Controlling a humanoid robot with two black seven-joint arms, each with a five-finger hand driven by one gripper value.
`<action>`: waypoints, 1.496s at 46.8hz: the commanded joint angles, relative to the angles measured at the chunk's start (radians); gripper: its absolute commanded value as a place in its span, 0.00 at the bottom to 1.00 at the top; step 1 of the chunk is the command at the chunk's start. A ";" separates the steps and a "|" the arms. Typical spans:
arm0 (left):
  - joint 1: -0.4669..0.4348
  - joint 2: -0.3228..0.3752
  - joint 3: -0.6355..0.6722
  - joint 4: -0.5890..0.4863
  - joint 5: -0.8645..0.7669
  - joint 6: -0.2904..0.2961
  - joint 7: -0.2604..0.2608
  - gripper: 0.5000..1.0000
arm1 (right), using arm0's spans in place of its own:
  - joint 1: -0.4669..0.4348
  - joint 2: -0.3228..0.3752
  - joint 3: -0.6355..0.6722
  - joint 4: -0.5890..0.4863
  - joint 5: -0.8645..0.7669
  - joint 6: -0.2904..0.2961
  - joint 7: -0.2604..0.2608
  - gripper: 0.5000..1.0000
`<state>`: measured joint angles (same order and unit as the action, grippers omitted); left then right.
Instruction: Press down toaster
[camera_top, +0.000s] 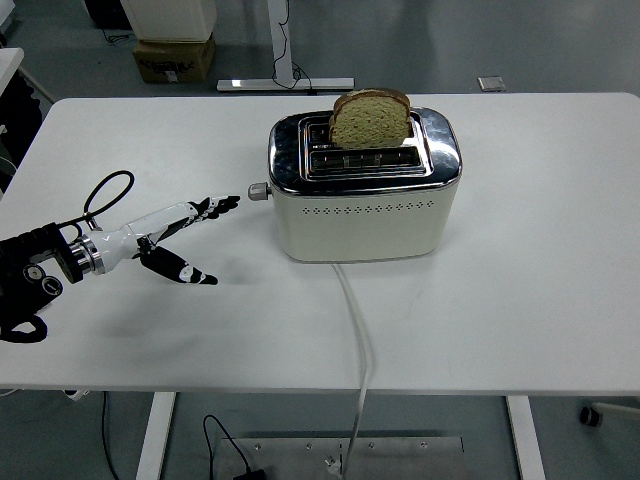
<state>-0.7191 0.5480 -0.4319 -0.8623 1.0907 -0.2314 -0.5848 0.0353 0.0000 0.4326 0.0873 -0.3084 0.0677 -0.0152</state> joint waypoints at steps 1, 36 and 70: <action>0.000 0.018 -0.001 0.006 -0.043 0.000 0.002 1.00 | 0.000 0.000 0.000 0.000 0.000 0.000 0.000 1.00; -0.026 0.040 -0.007 0.065 -0.768 0.004 0.005 1.00 | 0.000 0.000 0.000 0.000 0.000 0.000 0.000 1.00; -0.031 -0.020 -0.018 0.167 -1.046 0.058 0.000 1.00 | 0.000 0.000 0.000 0.000 0.000 0.000 0.000 1.00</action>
<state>-0.7503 0.5433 -0.4493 -0.7120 0.0511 -0.1718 -0.5845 0.0352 0.0000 0.4326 0.0874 -0.3083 0.0673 -0.0154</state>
